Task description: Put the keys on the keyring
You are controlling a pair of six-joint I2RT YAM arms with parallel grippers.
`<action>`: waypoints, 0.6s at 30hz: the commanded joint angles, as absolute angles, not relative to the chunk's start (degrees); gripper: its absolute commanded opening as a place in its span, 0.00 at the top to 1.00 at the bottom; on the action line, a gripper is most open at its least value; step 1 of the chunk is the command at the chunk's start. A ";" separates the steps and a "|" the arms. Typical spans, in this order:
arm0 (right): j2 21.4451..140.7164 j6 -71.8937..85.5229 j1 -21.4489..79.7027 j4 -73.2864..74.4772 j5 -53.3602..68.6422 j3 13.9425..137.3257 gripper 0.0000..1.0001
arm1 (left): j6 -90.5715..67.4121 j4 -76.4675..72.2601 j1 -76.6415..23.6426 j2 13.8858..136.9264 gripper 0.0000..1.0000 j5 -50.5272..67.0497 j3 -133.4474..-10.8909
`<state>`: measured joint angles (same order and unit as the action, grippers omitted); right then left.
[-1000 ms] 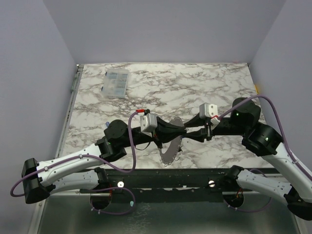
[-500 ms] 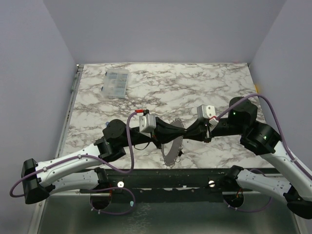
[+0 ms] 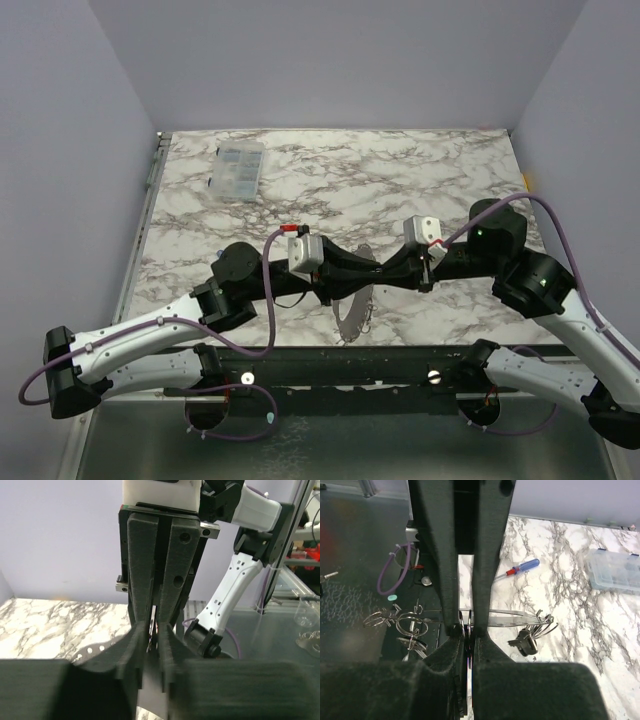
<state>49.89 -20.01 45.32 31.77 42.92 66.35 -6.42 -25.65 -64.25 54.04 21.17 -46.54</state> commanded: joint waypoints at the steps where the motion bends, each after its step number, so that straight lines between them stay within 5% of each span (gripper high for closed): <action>1: 49.64 -21.89 45.53 32.50 40.09 66.93 0.99 | -3.44 -12.25 -64.76 53.95 0.67 22.57 -53.09; 6: 49.49 -22.67 45.53 36.57 35.01 66.73 0.99 | -1.60 0.61 -64.77 54.24 0.53 21.72 -58.80; 18: 49.44 -21.98 45.53 40.67 34.52 66.36 0.99 | 6.22 25.57 -64.68 61.29 0.56 17.99 -76.01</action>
